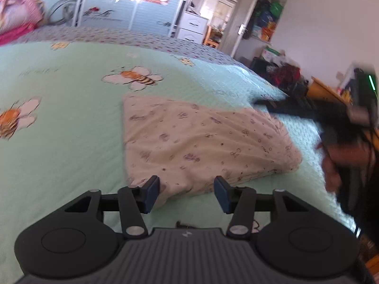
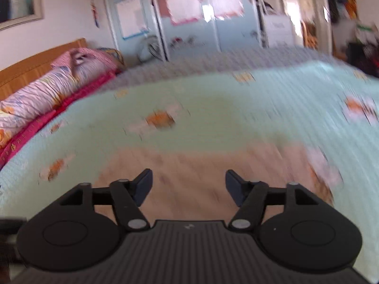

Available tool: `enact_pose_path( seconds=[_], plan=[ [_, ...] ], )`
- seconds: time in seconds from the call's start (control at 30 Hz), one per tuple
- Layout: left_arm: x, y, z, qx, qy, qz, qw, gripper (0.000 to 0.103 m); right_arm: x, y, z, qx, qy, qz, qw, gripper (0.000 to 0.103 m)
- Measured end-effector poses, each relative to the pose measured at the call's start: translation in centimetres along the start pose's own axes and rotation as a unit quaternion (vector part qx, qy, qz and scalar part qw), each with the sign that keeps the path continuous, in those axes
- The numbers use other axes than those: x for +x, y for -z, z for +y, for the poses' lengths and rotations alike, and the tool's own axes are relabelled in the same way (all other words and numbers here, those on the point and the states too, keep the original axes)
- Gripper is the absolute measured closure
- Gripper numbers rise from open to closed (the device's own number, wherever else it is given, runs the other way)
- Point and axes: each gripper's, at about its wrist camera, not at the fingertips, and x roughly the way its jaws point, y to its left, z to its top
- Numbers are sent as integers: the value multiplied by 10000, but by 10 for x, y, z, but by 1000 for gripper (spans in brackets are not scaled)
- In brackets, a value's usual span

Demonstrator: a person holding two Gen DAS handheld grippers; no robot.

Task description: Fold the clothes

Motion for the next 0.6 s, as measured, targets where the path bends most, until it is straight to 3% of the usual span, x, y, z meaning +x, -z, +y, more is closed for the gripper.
enact_pose_path(
  seconds=[0.03, 0.1, 0.17, 0.2, 0.23, 0.3, 0.37, 0.4, 0.53, 0.6],
  plan=[
    [9, 3, 2, -41, -29, 137, 9999, 46, 15, -8, 4, -105, -9, 45, 9999, 20],
    [15, 13, 12, -233, -19, 249, 9994, 47, 54, -18, -1, -503, 23, 432, 9978, 20],
    [11, 17, 12, -182, 22, 258, 9995, 47, 95, -21, -25, -690, 642, 1021, 9903, 23],
    [10, 19, 11, -137, 34, 265, 9995, 47, 106, -21, -46, -473, 1003, 1206, 9865, 28],
    [9, 20, 12, -120, 48, 256, 9996, 47, 100, -25, -62, -51, 1006, 1079, 9890, 38],
    [7, 23, 14, -138, 79, 228, 9996, 47, 87, -34, -91, 733, 999, 799, 9891, 40],
    [5, 23, 15, -233, 93, 204, 9995, 47, 65, -37, -79, 693, 855, 277, 9935, 37],
    [4, 23, 16, -279, 99, 196, 9994, 47, 62, -36, -66, 535, 675, 227, 9960, 33],
    [1, 22, 12, -224, 45, 246, 9994, 47, 87, -23, -17, -86, -74, 692, 9975, 28],
    [-2, 21, 12, -171, 10, 295, 9994, 47, 125, -25, -12, -353, 165, 1167, 9924, 29]
  ],
)
